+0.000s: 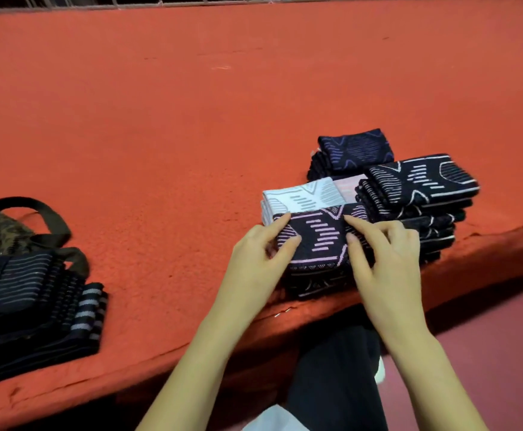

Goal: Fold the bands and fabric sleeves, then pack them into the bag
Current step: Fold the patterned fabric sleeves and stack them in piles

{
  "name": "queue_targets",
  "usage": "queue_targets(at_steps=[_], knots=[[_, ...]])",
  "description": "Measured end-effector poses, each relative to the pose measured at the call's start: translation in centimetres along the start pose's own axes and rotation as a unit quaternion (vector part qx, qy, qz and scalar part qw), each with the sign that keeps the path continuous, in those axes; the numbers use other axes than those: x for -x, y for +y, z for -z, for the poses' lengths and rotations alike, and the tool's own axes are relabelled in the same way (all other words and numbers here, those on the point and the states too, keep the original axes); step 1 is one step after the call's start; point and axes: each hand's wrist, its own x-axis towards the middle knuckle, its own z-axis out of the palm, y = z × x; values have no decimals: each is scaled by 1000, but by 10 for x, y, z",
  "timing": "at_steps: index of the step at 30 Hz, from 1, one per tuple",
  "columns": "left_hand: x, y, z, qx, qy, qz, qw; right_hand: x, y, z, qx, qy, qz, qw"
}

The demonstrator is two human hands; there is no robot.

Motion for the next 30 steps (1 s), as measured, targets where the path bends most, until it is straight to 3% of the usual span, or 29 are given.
queue_targets(at_steps=[9, 20, 30], knots=[[10, -11, -18, -17, 28, 7, 999, 10, 17, -11, -12, 30, -47, 998], [19, -9, -31, -25, 74, 26, 997, 9, 10, -5, 10, -100, -136, 986], [11, -9, -35, -59, 29, 14, 998, 7, 9, 2, 97, -206, -195, 954]])
